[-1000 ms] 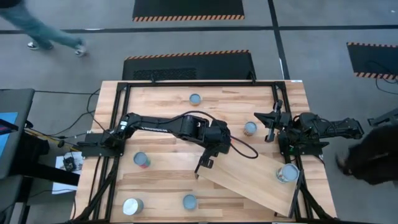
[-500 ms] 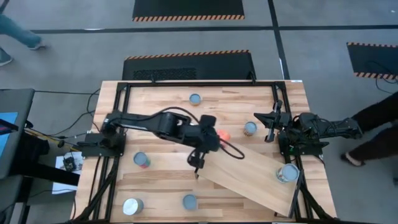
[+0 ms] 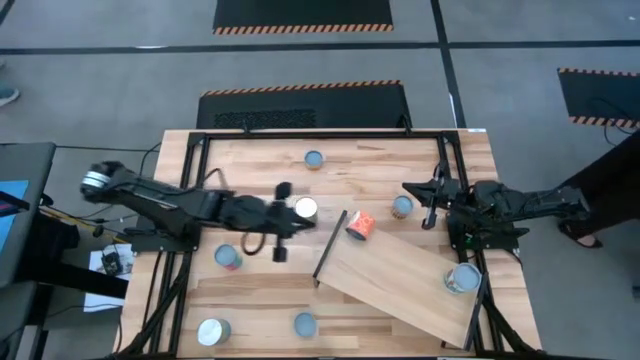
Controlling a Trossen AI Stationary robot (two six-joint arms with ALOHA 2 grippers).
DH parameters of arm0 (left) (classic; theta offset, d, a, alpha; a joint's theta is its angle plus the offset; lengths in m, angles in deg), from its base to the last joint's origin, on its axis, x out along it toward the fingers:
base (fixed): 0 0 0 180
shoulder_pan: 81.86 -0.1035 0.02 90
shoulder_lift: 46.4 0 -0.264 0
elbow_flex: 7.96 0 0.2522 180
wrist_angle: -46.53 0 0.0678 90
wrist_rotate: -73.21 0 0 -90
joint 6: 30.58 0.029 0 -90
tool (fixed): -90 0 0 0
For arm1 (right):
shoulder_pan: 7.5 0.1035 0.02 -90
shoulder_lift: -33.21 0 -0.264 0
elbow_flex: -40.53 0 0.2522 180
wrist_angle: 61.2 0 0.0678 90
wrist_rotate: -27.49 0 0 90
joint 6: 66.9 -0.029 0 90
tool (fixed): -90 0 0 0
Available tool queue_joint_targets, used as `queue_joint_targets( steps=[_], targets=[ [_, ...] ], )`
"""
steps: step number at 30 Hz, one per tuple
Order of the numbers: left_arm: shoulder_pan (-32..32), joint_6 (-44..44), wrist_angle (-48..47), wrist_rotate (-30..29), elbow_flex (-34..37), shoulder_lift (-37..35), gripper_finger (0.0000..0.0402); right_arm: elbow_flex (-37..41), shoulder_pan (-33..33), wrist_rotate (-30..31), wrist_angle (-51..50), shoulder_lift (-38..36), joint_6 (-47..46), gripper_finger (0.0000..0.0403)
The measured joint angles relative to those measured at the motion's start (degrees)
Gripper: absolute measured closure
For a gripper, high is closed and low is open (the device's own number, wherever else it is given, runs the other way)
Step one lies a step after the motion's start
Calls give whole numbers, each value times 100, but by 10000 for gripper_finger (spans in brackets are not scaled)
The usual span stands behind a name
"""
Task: Pick and place cans onto a shelf
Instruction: Put the canned tomatoes on the shelf
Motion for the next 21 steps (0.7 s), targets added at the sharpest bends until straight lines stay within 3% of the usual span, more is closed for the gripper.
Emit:
queue_joint_targets(
  steps=[5, 9, 16, 21],
  targets=[
    [-12, -208, 1517, -514, 1733, -1130, 400, -326, 46, 63, 163, 864, -251, 396],
    [-108, -512, 1764, -600, 2455, -1760, 400, -839, 450, 531, 41, 1760, -270, 379],
    [-175, -602, 1804, -603, 2840, -2128, 400, -2366, 1803, 2089, -1269, 3288, -796, 321],
    [-175, -507, 1789, -523, 2841, -2052, 400, -3495, 2674, 2913, -2704, 4425, -2052, 257]
  ],
)
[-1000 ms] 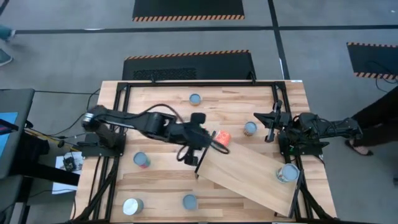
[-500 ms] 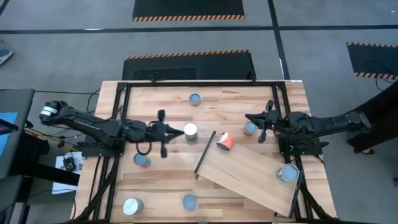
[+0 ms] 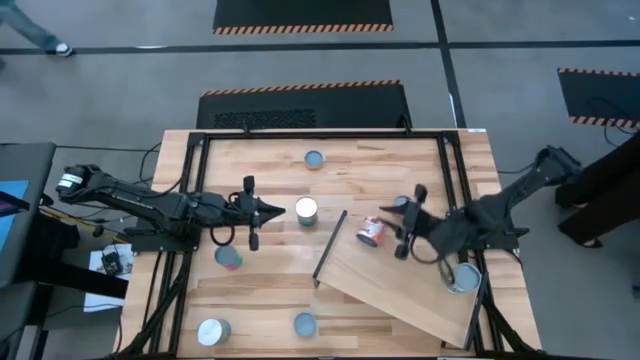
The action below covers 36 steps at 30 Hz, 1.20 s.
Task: Pick and place cans onto a shelf
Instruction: Put the canned tomatoes on the shelf
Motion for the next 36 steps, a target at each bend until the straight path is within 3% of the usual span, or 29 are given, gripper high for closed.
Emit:
queue_joint_targets(
  steps=[8, 13, 23, 29, 36],
  targets=[
    [2, 11, -40, 62, 1, -2, 400, -1905, 756, 49, -2678, 1605, -1961, 121],
    [2, 34, -38, 106, 1, -2, 400, -3022, 878, 21, -4603, 2555, -3071, 95],
    [2, 39, -31, 106, 1, -2, 400, -4713, 563, -538, -7004, 4347, -3921, 138],
    [2, 65, -38, 106, 1, 0, 400, -5131, 341, -866, -6968, 4831, -3365, 189],
    [2, 65, -46, 104, 1, 0, 400, -5137, 244, -1035, -6983, 4831, -3125, 285]
  ],
)
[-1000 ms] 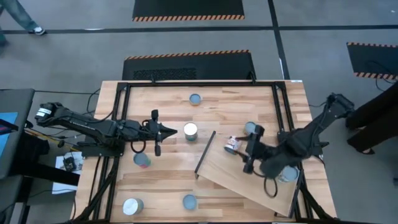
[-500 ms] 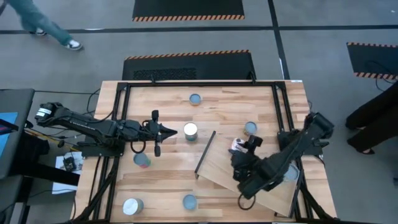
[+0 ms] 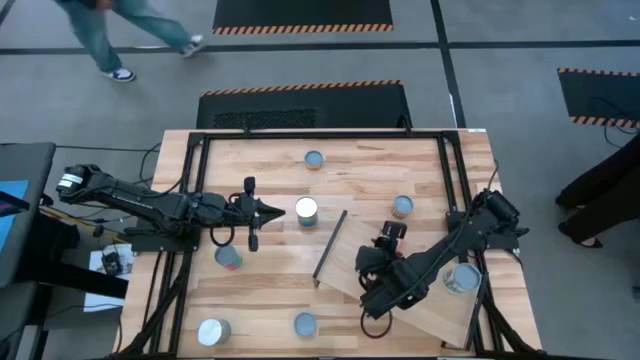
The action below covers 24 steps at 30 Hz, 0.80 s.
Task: Pick and place cans onto a shelf
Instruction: Put the canned tomatoes on the shelf
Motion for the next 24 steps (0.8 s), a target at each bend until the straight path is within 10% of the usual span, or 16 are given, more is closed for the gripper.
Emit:
queue_joint_targets(
  steps=[24],
  targets=[
    [2, 52, 34, 201, -2, 0, 400, -895, 756, 228, 577, -64, 1342, 398]
  ],
)
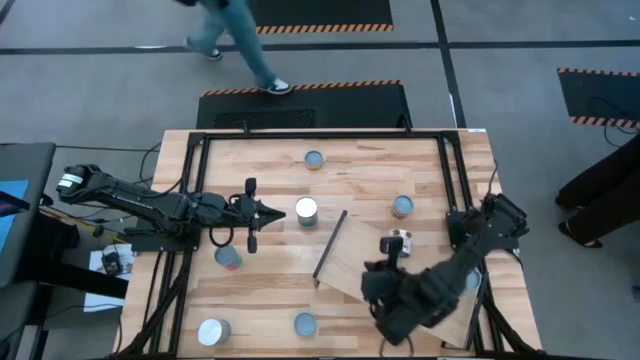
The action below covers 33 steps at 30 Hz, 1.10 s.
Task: Pick and place cans onto a shelf
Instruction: Put the canned tomatoes on the shelf
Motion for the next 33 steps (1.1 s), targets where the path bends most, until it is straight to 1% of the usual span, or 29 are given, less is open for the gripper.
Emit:
queue_joint_targets(
  steps=[2, 5, 7, 9, 13, 16, 19, 22, 27, 30, 33],
  targets=[
    [0, 1, 0, -1, 0, 0, 400, -118, 235, -59, -150, -21, -230, 398],
    [0, 2, 0, -2, 0, 0, 400, -119, 563, -248, -615, -125, -1176, 398],
    [0, 3, 7, -2, 0, 2, 400, 69, 708, -488, -570, -207, -1460, 394],
    [0, 1, 30, -2, 0, 2, 400, 174, 839, -536, -584, -248, -1841, 381],
    [0, -9, 52, -4, 0, 2, 400, 491, 805, -593, -576, -299, -2078, 337],
    [0, -30, 33, -4, -2, 2, 400, 741, 591, -866, -578, -350, -2190, 306],
    [0, -13, 31, -6, -2, 2, 400, 1150, 436, -1176, -584, -563, -2295, 281],
    [0, 0, 22, -7, -2, 2, 400, 1491, 368, -1260, -583, -965, -2535, 265],
    [0, 2, -55, -8, -2, 2, 400, 1931, 615, -1235, -588, -1563, -3397, 249],
    [0, 3, -67, -11, -2, 2, 400, 2213, 706, -1073, -579, -1742, -3947, 241],
    [0, -1, -68, -11, -2, 2, 400, 2449, 598, -1085, -581, -1725, -4339, 230]
  ],
)
